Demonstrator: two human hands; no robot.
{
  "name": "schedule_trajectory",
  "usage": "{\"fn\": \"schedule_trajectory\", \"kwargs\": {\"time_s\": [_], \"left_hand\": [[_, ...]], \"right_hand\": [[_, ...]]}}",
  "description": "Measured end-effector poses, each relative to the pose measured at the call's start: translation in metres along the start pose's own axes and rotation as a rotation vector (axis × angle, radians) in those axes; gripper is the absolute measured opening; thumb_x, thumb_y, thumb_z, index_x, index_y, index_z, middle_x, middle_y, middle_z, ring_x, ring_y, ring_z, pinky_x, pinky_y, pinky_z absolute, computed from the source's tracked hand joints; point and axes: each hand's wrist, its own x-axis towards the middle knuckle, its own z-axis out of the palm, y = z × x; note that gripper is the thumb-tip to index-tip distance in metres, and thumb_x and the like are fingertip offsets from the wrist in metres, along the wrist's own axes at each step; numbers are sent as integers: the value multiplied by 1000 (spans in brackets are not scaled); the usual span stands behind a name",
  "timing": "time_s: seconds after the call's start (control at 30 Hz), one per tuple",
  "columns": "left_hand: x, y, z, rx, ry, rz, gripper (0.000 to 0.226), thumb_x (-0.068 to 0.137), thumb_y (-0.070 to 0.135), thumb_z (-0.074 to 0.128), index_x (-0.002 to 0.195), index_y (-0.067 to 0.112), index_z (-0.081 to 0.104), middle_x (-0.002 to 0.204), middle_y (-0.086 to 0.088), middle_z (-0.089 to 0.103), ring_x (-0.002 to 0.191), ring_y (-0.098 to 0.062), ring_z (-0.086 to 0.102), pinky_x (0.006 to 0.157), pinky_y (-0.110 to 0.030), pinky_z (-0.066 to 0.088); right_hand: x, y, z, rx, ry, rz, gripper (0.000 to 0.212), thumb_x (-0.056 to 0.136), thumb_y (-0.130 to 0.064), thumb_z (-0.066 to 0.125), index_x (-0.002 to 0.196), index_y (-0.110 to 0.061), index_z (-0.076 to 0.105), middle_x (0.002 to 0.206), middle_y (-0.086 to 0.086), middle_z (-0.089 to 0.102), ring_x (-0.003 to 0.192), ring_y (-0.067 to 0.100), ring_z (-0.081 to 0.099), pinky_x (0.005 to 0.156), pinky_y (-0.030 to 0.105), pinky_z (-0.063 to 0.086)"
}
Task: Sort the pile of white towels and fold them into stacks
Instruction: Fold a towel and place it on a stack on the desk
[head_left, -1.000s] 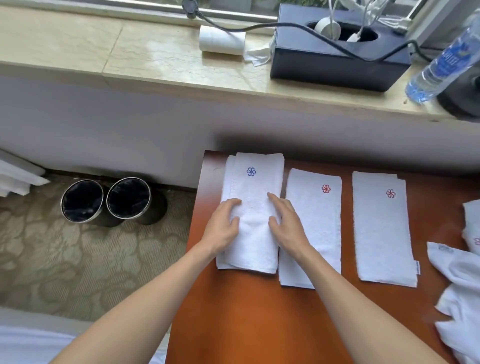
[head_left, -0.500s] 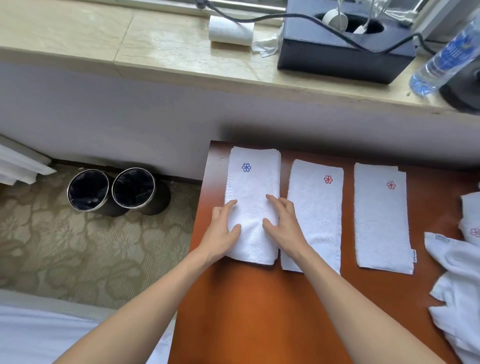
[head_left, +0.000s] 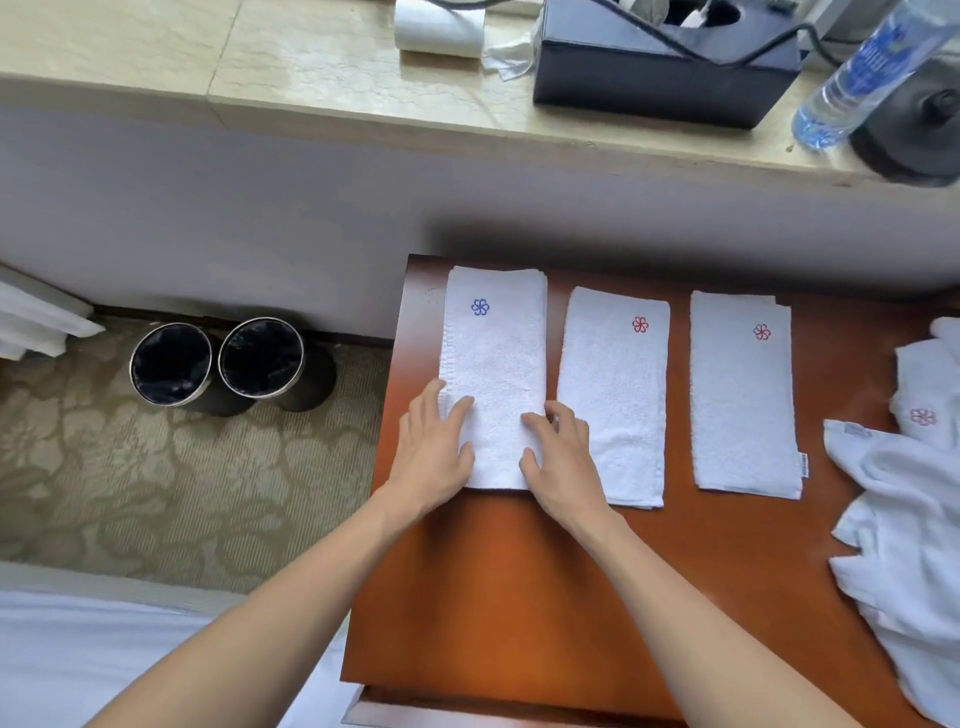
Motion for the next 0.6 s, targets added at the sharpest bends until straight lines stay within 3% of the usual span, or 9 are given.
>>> {"fn": "schedule_trajectory", "kwargs": {"time_s": [0.1, 0.2, 0.37, 0.5, 0.6], "left_hand": [[22, 2, 0, 119, -105, 145, 70, 97, 37, 58, 160, 26, 29, 171, -11, 5, 156, -31, 5, 124, -44, 12], [33, 1, 4, 222, -185, 109, 76, 97, 41, 59, 162, 28, 21, 172, -8, 0, 158, -30, 0, 126, -48, 3], [19, 25, 16, 191, -181, 51, 75, 90, 22, 57, 157, 17, 24, 170, -13, -2, 157, -34, -7, 126, -54, -7], [24, 60, 23, 177, -186, 190, 70, 97, 31, 52, 160, 21, 22, 172, -5, 0, 158, -31, -9, 125, -58, -5], [49, 84, 25, 193, -192, 242, 71, 99, 35, 50, 162, 25, 19, 172, -4, -2, 157, -32, -13, 122, -65, -3]], "right_hand": [[11, -2, 0, -202, -11, -46, 63, 94, -19, 58, 155, -16, 41, 170, 7, 18, 151, 29, 20, 118, 43, 29], [15, 2, 3, -246, -77, -60, 68, 95, -23, 57, 159, -19, 35, 172, 3, 12, 154, 26, 16, 122, 42, 19], [-5, 26, -7, -169, 44, 26, 61, 100, -26, 52, 159, -23, 36, 172, 1, 19, 158, 27, 11, 126, 46, 13], [-23, 70, -26, -320, -6, 169, 76, 102, -51, 48, 165, -32, 10, 174, 3, -9, 158, 27, -18, 126, 57, -4], [-16, 92, -38, -354, -48, 178, 94, 95, -68, 51, 165, -35, -2, 171, 4, -21, 156, 29, -25, 124, 60, -9]]}}
